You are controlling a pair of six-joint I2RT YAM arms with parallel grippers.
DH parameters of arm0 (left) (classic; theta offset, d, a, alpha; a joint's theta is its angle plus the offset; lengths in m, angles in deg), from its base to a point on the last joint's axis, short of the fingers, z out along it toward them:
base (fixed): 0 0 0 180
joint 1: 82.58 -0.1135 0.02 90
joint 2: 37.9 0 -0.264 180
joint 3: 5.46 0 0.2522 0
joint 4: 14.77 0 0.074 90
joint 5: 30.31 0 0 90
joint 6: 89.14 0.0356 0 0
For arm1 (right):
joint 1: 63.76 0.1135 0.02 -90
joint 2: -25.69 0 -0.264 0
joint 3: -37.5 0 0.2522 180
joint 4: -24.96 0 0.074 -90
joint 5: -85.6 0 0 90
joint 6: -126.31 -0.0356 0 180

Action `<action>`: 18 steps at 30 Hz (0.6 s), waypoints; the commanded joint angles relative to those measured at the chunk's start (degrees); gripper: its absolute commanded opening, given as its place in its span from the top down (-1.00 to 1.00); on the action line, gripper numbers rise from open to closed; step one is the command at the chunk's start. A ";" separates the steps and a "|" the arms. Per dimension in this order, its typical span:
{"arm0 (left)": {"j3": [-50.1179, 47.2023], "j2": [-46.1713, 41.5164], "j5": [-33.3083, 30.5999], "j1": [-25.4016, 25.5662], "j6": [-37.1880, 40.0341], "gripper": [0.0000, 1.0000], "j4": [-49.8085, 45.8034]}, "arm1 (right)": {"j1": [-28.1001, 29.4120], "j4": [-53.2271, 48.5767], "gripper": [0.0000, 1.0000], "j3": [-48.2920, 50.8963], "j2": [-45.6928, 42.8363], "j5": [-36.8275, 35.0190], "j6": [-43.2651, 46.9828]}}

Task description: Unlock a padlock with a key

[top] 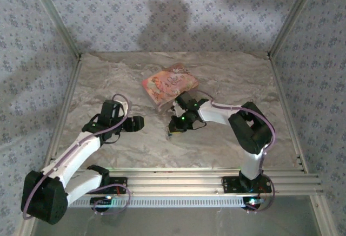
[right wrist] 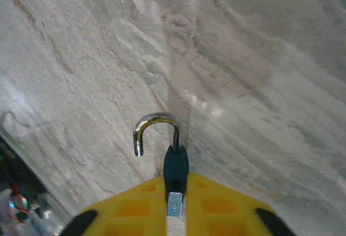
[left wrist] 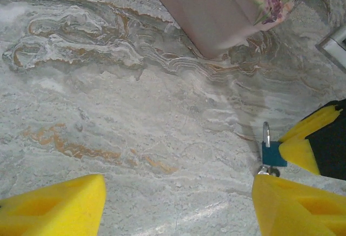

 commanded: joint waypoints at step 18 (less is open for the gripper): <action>7.75 -0.67 -8.42 -8.19 8.60 -0.96 -1.06 | -11.63 -10.68 -0.84 6.83 -32.43 -26.95 5.86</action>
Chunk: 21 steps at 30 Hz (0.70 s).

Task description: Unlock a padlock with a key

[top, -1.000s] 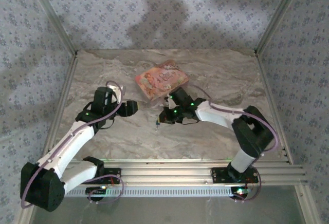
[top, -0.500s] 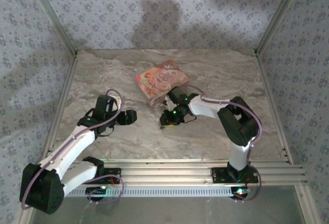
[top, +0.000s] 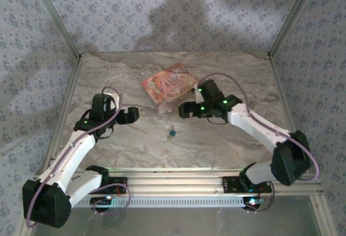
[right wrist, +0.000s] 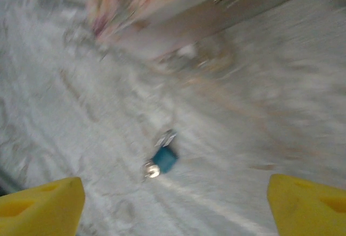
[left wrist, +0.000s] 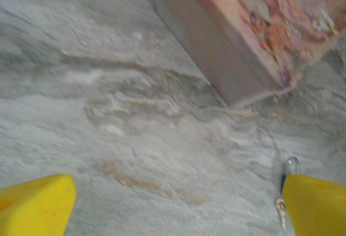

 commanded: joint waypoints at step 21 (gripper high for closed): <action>-15.07 22.48 -10.04 -11.93 17.77 -0.96 56.64 | -33.83 67.84 -1.00 42.27 -5.25 -24.05 20.14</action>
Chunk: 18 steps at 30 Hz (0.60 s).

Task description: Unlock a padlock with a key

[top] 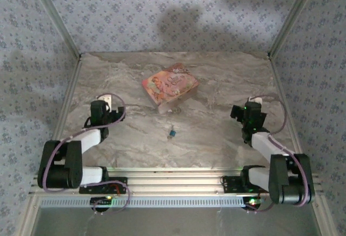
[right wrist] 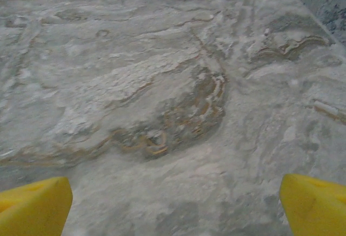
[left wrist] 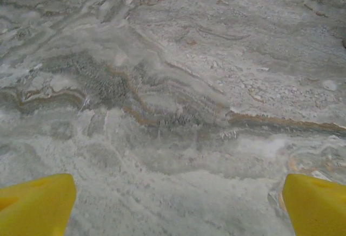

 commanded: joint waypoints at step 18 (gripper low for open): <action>0.66 11.61 2.14 -3.66 1.69 -0.96 23.19 | -0.51 30.72 -1.00 -1.31 19.26 3.43 9.88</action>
